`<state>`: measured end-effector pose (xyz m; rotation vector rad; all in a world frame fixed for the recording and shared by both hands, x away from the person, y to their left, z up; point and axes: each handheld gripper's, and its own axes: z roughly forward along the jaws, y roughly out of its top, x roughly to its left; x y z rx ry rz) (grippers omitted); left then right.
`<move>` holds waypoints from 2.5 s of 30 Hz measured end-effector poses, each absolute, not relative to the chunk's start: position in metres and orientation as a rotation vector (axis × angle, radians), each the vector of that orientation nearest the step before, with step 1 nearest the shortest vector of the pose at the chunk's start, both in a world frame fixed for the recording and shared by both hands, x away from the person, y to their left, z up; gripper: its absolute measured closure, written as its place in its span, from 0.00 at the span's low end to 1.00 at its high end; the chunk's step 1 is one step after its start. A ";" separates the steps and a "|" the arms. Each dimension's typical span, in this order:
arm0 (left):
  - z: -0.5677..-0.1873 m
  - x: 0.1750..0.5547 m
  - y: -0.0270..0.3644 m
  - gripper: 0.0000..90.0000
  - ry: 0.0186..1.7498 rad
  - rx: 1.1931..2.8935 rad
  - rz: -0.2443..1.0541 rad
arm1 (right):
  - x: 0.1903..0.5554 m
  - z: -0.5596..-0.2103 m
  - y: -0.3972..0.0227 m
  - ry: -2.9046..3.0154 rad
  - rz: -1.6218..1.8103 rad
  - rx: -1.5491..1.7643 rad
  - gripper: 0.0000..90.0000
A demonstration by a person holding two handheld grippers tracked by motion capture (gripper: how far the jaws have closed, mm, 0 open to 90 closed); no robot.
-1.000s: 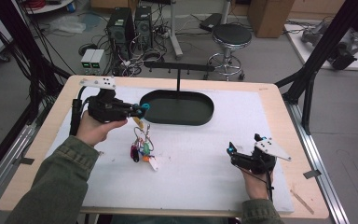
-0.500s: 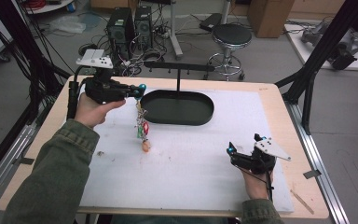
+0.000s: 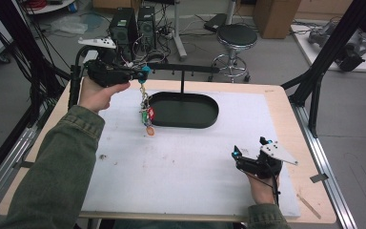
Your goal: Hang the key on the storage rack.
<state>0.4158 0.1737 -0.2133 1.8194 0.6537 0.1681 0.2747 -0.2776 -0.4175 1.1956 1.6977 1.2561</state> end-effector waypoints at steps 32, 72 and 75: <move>-0.208 0.485 0.154 0.97 0.800 1.690 0.248 | 0.269 -0.416 -0.286 1.654 1.289 1.222 0.01; -0.231 0.535 0.144 0.97 0.990 1.731 0.372 | 0.268 -0.418 -0.292 1.645 1.298 1.234 0.01; -0.231 0.535 0.149 0.89 1.004 1.697 0.359 | 0.268 -0.418 -0.291 1.647 1.298 1.233 0.01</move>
